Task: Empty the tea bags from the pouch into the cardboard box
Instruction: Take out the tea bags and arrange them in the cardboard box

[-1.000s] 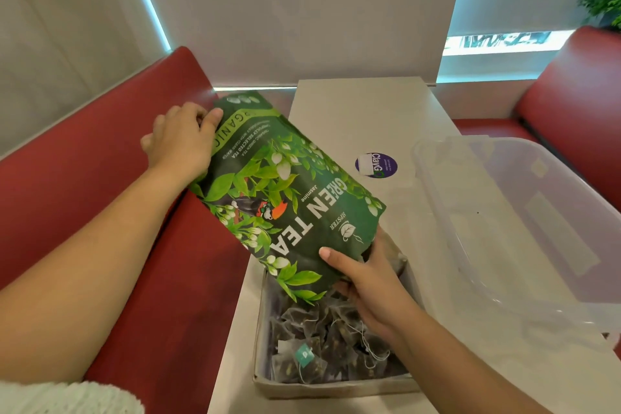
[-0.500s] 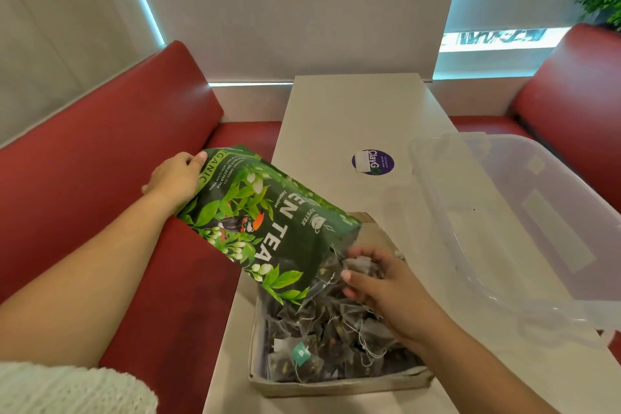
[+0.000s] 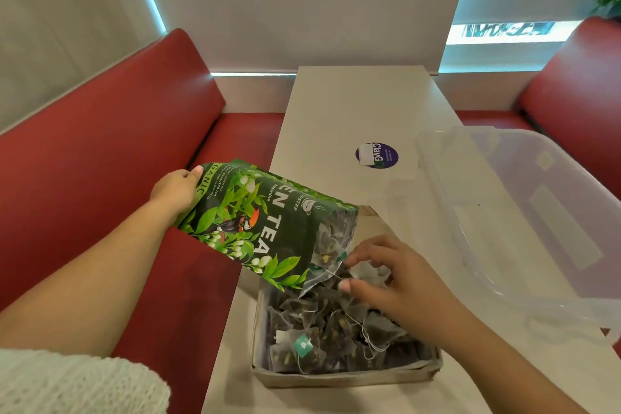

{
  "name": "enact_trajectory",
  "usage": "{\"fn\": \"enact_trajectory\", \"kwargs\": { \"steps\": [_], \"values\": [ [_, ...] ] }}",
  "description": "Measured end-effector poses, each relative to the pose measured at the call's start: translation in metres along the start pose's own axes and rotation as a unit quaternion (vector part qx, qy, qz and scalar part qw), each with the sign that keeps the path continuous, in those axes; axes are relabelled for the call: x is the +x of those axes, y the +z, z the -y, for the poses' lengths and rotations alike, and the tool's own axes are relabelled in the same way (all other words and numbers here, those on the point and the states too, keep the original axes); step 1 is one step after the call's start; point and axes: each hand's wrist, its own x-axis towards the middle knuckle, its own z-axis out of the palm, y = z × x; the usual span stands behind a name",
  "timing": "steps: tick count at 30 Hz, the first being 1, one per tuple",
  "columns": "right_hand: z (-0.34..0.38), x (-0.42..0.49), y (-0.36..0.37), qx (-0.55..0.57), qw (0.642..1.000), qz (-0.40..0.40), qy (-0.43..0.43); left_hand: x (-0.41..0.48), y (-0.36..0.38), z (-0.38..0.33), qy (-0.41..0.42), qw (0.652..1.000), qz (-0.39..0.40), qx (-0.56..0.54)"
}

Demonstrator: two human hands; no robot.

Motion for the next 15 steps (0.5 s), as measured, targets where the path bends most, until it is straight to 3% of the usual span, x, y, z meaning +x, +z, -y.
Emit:
{"fn": "enact_trajectory", "kwargs": {
  "steps": [6,12,15],
  "values": [
    [-0.008,0.014,0.009,-0.057,0.994,-0.082,-0.033,-0.001,0.004,0.003,0.003,1.000,-0.004,-0.012],
    [0.001,0.033,0.027,-0.160,0.977,-0.048,-0.129,-0.002,0.010,0.005,-0.004,0.999,0.001,-0.045],
    [0.006,0.043,0.033,-0.129,0.985,-0.032,-0.113,0.000,0.010,0.006,-0.010,0.997,0.010,-0.080]
  ]
}}
